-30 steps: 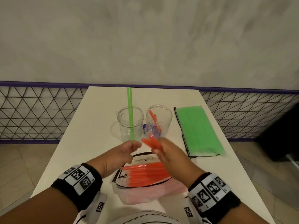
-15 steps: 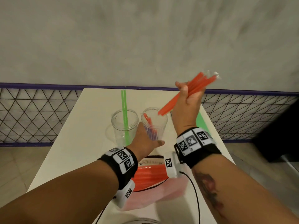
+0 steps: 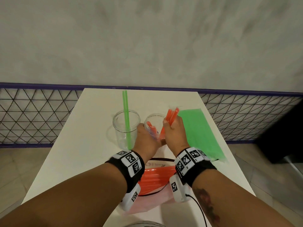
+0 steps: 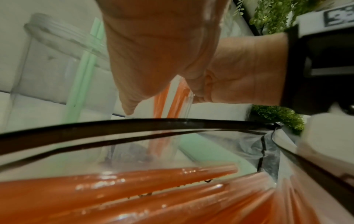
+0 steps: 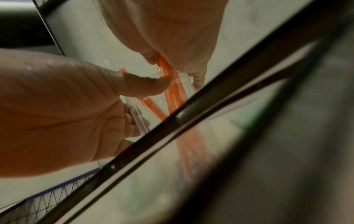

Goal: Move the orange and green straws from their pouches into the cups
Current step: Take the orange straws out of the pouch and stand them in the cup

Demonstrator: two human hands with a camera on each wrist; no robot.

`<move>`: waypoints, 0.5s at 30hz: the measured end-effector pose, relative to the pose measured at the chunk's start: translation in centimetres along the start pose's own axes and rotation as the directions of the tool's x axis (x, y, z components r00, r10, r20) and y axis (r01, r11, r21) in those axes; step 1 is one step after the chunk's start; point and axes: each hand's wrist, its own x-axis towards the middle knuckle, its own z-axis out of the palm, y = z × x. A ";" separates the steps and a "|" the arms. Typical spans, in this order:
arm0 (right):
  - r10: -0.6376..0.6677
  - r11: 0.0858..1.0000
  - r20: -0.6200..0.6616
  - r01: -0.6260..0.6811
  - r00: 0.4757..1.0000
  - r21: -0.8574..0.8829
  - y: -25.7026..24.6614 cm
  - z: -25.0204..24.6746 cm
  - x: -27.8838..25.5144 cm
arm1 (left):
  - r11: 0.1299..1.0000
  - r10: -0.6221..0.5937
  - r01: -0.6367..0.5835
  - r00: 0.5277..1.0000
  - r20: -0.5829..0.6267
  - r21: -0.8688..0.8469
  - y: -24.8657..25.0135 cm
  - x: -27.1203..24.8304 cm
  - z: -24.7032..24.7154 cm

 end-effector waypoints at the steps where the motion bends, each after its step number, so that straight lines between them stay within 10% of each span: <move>1: -0.037 0.998 -0.003 0.037 0.999 -0.054 0.3 0.0 -0.1 | 1.000 0.000 0.000 1.000 0.012 -0.020 0.0 0.0 0.0; 11: 0.088 0.991 0.107 -0.098 0.990 0.092 0.9 -0.5 -2.3 | 0.992 0.006 -0.031 0.980 0.198 0.123 -0.5 0.2 -1.8; 15: -0.075 0.989 -0.101 0.086 0.992 0.117 0.1 -1.0 -4.3 | 0.958 -0.076 -0.020 0.945 0.319 0.287 -0.2 -2.2 -4.0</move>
